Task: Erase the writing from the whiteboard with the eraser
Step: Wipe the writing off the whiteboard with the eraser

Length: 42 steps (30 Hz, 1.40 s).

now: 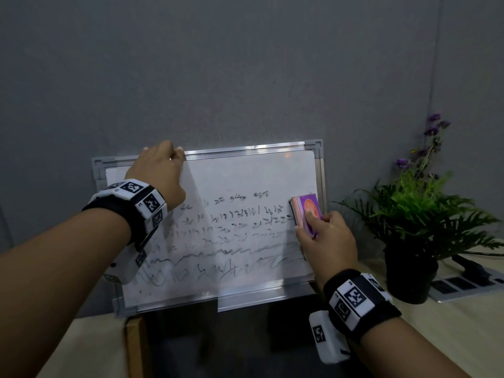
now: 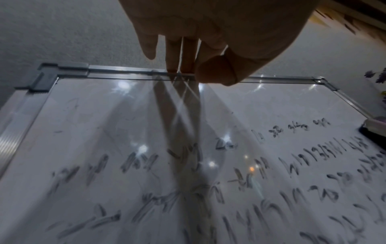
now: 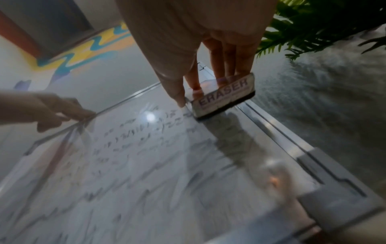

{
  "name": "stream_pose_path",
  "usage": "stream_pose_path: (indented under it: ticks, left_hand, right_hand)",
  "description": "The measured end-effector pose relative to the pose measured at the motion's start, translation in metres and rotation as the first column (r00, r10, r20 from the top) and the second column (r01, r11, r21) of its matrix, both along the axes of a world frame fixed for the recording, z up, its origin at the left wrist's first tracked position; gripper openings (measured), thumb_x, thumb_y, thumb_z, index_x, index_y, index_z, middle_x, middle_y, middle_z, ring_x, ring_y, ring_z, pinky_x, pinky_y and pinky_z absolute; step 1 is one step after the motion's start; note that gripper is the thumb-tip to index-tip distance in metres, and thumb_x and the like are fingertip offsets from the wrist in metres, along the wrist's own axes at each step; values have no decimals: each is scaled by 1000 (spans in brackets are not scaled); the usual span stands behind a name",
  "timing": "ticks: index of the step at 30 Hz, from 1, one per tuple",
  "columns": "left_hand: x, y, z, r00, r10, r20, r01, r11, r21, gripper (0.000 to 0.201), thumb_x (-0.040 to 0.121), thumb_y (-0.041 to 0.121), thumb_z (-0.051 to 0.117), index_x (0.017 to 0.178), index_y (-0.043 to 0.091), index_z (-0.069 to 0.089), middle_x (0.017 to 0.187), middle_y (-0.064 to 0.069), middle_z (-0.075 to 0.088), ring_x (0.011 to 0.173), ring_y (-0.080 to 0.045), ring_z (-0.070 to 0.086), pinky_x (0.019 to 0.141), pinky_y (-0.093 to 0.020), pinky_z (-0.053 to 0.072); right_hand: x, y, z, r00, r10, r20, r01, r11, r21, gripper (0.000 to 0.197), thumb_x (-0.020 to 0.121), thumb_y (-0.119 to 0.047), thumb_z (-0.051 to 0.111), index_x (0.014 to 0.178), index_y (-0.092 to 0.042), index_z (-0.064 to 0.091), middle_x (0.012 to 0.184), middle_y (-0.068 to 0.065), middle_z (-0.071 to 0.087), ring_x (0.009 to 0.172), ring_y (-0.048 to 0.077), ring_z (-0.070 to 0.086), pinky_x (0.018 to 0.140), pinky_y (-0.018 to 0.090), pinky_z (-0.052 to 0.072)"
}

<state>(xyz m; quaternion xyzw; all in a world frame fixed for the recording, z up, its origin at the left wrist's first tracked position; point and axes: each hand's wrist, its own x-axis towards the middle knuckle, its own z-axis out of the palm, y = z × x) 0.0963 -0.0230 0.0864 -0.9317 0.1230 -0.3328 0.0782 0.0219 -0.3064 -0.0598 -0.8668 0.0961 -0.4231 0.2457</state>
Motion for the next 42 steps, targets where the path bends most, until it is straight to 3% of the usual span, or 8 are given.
stream_pose_path:
  ticks: [4, 9, 20, 28, 35, 39, 42]
  left_hand:
    - [0, 0, 0, 1000, -3, 4, 3, 1000, -4, 81, 77, 16, 62, 149, 10, 25, 122, -5, 36, 117, -29, 41, 116, -42, 24]
    - [-1, 0, 0, 1000, -1, 6, 1, 1000, -2, 79, 78, 15, 61, 149, 10, 26, 123, -6, 36, 117, -29, 41, 116, -42, 23]
    - [-1, 0, 1, 1000, -2, -10, 2, 1000, 2, 82, 77, 15, 61, 150, 9, 24, 125, -7, 35, 118, -30, 40, 118, -42, 17]
    - [-1, 2, 1, 1000, -16, -5, 16, 1000, -5, 80, 77, 14, 60, 149, 8, 25, 122, -8, 36, 117, -31, 41, 117, -42, 19]
    - [-3, 1, 1, 1000, -17, 0, 17, 1000, -7, 80, 77, 14, 61, 149, 9, 27, 123, -7, 36, 116, -30, 41, 116, -42, 21]
    - [-4, 0, 1, 1000, -15, -7, 15, 1000, -9, 81, 77, 14, 62, 149, 9, 25, 125, -8, 36, 118, -31, 39, 115, -42, 25]
    - [-4, 0, 1, 1000, -16, -5, 15, 1000, -15, 80, 78, 14, 62, 150, 9, 25, 124, -8, 36, 118, -31, 39, 113, -42, 28]
  right_hand:
    - [-5, 3, 3, 995, 12, -94, -17, 998, -55, 43, 84, -45, 62, 121, -24, 62, 102, 1, 48, 92, 18, 52, 78, 34, 51]
    - [-13, 0, -3, 981, -102, -164, 100, 995, -19, 46, 80, -51, 60, 121, -29, 62, 101, 4, 51, 87, 22, 56, 75, 33, 51]
    - [-12, 4, -10, 987, -95, -132, 93, 995, -23, 47, 78, -52, 62, 116, -25, 65, 95, 0, 48, 83, 18, 54, 72, 34, 52]
    - [-10, 8, -7, 991, -22, -131, 19, 1000, -24, 45, 83, -51, 58, 119, -24, 62, 98, 2, 49, 86, 20, 54, 76, 36, 53]
    - [-15, 11, -7, 977, -107, -187, 101, 994, -45, 47, 82, -54, 55, 120, -26, 62, 98, 3, 52, 82, 22, 57, 70, 31, 51]
    - [-14, 9, -3, 979, -70, -193, 67, 998, -20, 49, 85, -54, 54, 124, -26, 59, 100, 5, 51, 88, 25, 57, 76, 34, 51]
    - [-15, 13, -2, 977, -67, -205, 59, 997, -47, 45, 84, -52, 54, 119, -25, 62, 93, 3, 48, 83, 24, 56, 73, 32, 50]
